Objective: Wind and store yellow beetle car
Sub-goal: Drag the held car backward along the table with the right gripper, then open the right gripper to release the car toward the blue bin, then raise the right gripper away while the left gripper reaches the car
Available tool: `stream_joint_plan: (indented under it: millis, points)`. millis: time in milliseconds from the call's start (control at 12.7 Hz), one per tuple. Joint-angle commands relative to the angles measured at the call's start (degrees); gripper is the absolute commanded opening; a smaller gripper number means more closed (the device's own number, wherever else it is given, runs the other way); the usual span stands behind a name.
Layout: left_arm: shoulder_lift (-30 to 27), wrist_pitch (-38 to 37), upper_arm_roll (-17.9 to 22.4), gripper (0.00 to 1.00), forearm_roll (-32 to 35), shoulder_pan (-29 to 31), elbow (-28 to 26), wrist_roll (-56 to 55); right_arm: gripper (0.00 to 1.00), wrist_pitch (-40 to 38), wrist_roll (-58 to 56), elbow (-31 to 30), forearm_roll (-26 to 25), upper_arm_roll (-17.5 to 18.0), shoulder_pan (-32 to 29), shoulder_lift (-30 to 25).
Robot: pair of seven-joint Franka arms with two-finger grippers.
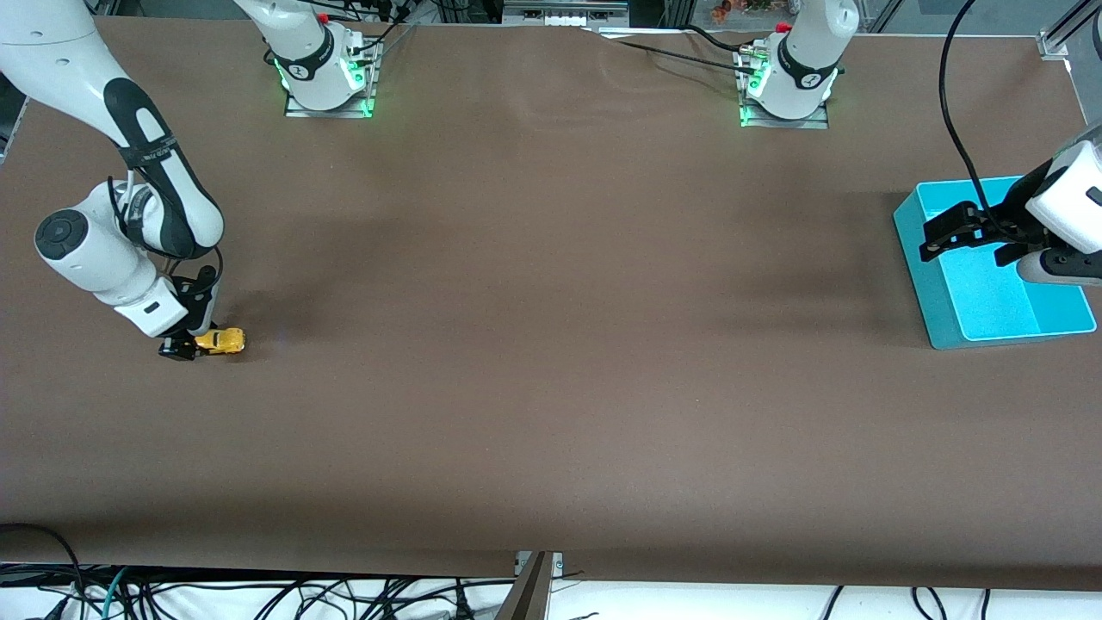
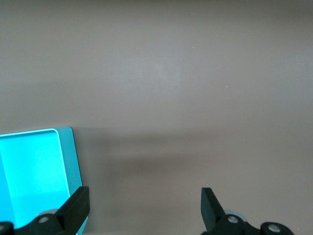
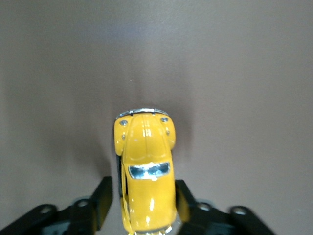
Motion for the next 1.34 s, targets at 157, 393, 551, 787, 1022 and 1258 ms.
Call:
stream_joint_plan:
  millis: [157, 393, 551, 787, 1022, 1258]
  points:
    - [0.55, -1.16, -0.19, 1.00, -1.24, 0.54, 1.34, 0.02, 1.00, -3.79, -0.31, 2.97, 0.04, 1.48, -0.82, 0.25]
    - [0.55, -1.07, -0.19, 1.00, -1.24, 0.45, 1.43, 0.11, 1.00, -14.16, -0.23, 9.38, 0.30, 2.10, -0.82, -0.11]
    - [0.55, -1.07, -0.19, 1.00, -1.24, 0.45, 1.43, 0.19, 1.00, -18.21, -0.14, 12.03, 0.39, 2.10, -0.73, -0.11]
    - [0.55, -1.07, -0.19, 1.00, -1.32, 0.37, 1.52, 0.20, 1.00, -21.03, -0.05, 13.96, 3.36, 2.19, -0.64, -0.99]
    - [0.55, -1.07, -0.19, 1.00, -1.33, 0.37, 1.52, 0.19, 1.00, -24.28, 1.52, 16.86, 6.70, 2.19, -0.64, -2.57]
    - [0.55, -1.07, -0.19, 1.00, -1.24, 0.37, 1.52, 0.11, 1.00, -28.07, 9.15, 20.72, 6.89, 2.89, -0.46, -2.84]
